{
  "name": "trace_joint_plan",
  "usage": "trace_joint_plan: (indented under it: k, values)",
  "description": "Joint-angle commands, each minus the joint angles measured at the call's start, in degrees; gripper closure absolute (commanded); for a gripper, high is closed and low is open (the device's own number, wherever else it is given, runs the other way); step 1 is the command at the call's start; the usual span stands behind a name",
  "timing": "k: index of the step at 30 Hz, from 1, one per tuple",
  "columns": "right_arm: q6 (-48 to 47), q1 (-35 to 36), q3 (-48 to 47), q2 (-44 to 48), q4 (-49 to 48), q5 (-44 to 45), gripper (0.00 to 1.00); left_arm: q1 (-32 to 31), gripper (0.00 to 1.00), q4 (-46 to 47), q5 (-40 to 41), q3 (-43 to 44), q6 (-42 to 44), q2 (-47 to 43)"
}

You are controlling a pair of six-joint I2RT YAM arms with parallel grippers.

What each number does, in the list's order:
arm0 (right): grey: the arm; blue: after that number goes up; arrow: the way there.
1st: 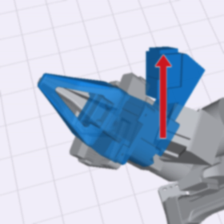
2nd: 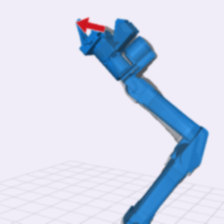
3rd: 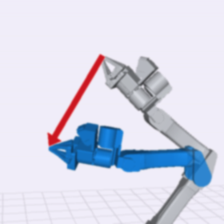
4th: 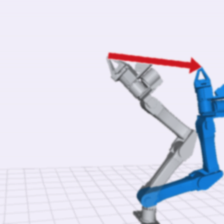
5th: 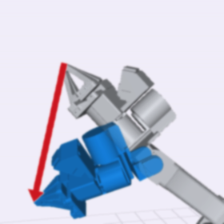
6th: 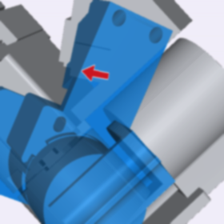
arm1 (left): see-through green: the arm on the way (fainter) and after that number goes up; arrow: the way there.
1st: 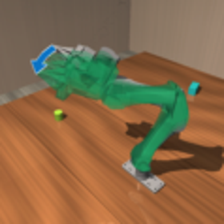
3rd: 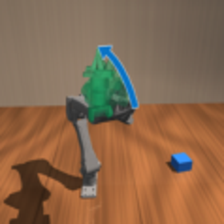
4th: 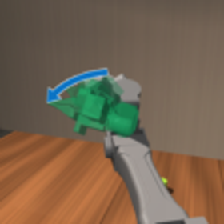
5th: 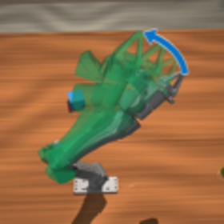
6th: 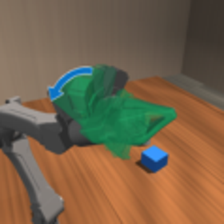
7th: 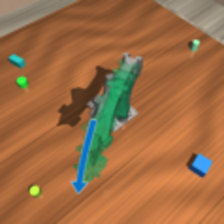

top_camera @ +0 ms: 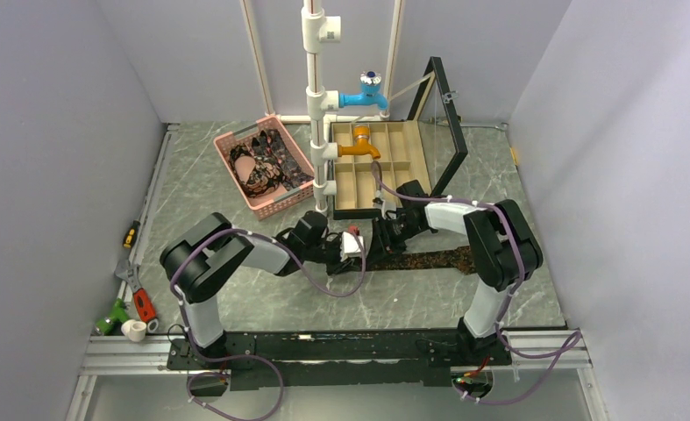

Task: Roll the ties
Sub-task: Roll the tie at the center of the board.

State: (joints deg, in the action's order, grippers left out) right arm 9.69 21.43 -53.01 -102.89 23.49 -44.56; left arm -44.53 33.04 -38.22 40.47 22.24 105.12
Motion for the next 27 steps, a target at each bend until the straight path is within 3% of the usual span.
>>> trace_joint_plan:
  k: [1, 4, 10, 16, 19, 23, 25, 27]
  values:
    - [1.0, 0.3, -1.1, 2.3, 0.6, -2.3, 0.7, 0.4, 0.77, -12.2, 2.8, -2.6, 3.2, -1.9]
    - [2.5, 0.6, -1.5, 0.9, -1.3, -4.2, 0.72, 0.3, 0.77, -12.6, 2.6, -2.2, 2.9, -1.8]
    - [4.2, 1.6, -2.1, -0.5, -2.4, -6.0, 0.62, 0.3, 0.76, -13.2, 2.8, -1.7, 3.4, -1.3]
    - [2.2, 2.4, -4.0, -3.3, -0.7, -1.6, 0.81, 0.3, 0.75, -12.7, 2.5, -1.8, 3.5, -1.1]
    - [0.8, 2.6, -5.5, -4.1, 1.1, 1.3, 0.97, 0.3, 0.72, -12.3, 2.5, -2.2, 3.3, -1.5]
    - [-2.0, 2.5, -5.4, -5.8, 3.7, 7.0, 1.0, 2.3, 0.3, -2.9, 0.5, -6.3, -2.7, -2.7]
    - [-2.7, 2.6, -4.9, -6.8, 4.4, 8.8, 1.0, 3.4, 0.23, 3.0, -1.1, -8.3, -5.4, -2.7]
    - [-2.9, 2.6, -4.7, -7.2, 4.8, 9.7, 1.0, 3.5, 0.24, 5.9, -2.3, -9.3, -5.9, -2.5]
